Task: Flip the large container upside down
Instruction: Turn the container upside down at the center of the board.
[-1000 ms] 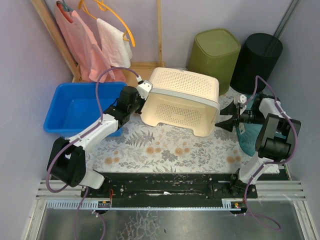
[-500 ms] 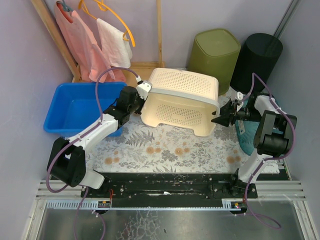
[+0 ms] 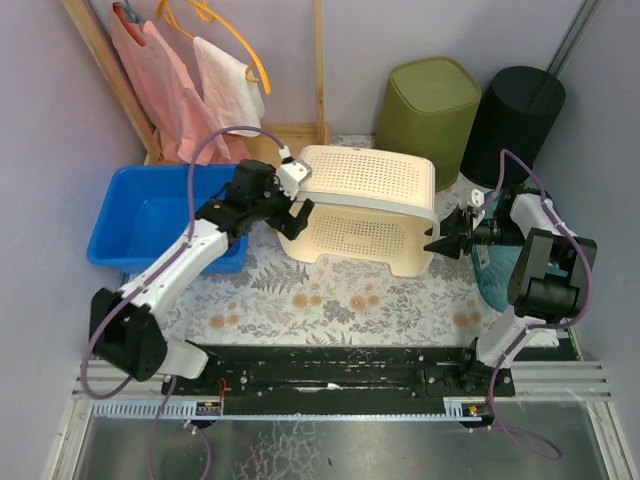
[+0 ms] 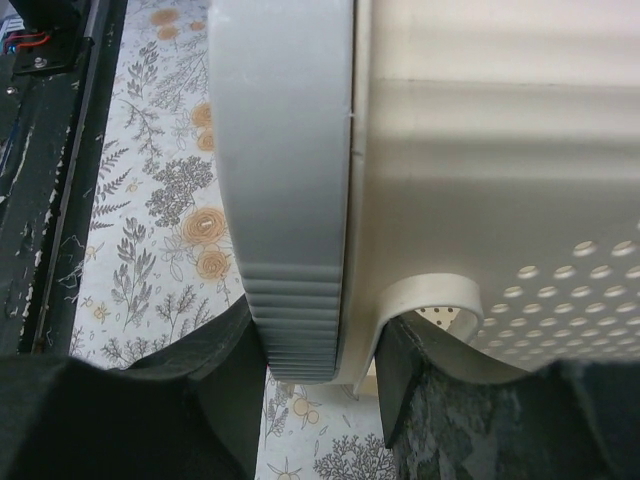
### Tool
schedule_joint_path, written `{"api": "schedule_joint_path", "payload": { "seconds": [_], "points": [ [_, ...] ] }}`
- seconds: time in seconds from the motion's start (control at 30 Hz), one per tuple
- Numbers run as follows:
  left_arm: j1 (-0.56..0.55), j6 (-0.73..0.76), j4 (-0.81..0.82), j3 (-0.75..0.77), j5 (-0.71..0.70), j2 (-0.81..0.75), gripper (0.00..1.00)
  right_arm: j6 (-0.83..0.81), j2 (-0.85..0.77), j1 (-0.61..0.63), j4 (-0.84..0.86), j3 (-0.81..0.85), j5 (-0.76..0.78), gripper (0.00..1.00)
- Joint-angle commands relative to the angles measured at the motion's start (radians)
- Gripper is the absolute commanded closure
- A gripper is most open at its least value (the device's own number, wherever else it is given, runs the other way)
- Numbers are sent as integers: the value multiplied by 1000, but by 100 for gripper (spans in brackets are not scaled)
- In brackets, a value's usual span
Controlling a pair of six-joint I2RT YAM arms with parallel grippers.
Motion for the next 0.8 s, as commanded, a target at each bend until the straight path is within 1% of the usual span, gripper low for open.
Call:
{"api": "schedule_joint_path", "payload": {
  "seconds": [0.0,0.07,0.13,0.17,0.23,0.27,0.3,0.33,0.37,0.4,0.43,0.47,0.5,0.57,0.6,0.63,0.67,0.7,0.73,0.77],
  "points": [
    [55,52,-141,48,307,-155,0,-260,-17,-5,0,6,62,100],
    [140,98,-246,122,478,-145,0,-279,-13,-13,2,6,72,100],
    [271,162,-347,207,717,-123,0,-336,-12,-26,3,-1,82,100],
    [342,194,-427,267,839,-95,0,-367,-15,-34,5,-8,83,100],
    [442,230,-602,446,1021,5,0,-463,-35,-38,9,-38,96,100],
    [480,286,-776,607,1100,67,0,-532,-51,-37,15,-65,106,100],
    [502,309,-871,722,1155,135,0,-566,-73,-38,37,-98,103,100],
    [516,287,-910,811,1189,188,0,-567,-106,-38,81,-129,90,100],
    [518,220,-911,888,1206,240,0,-566,-138,-37,127,-162,87,100],
    [518,147,-882,943,1216,282,0,-565,-174,-35,189,-197,99,100],
    [514,26,-795,975,1217,312,0,-542,-211,-34,265,-233,116,100],
    [512,-116,-658,979,1216,334,0,-509,-262,-33,359,-282,141,100],
    [506,-292,-507,966,1206,346,0,-463,-319,-33,471,-339,166,100],
    [492,-585,-192,929,1200,369,0,-353,-439,-33,724,-464,215,100],
    [481,-728,-41,910,1204,381,0,-352,-486,-33,805,-519,237,100],
    [465,-856,107,895,1200,399,0,-428,-504,-33,804,-545,266,100],
    [450,-969,220,895,1202,416,0,-491,-513,-34,777,-555,277,100],
    [433,-1057,317,903,1202,434,0,-503,-527,-34,778,-568,270,100],
    [418,-1118,374,923,1197,457,0,-531,-543,-34,788,-590,281,100],
    [404,-1148,387,952,1191,478,0,-591,-553,-35,797,-613,305,100]
  ]
}}
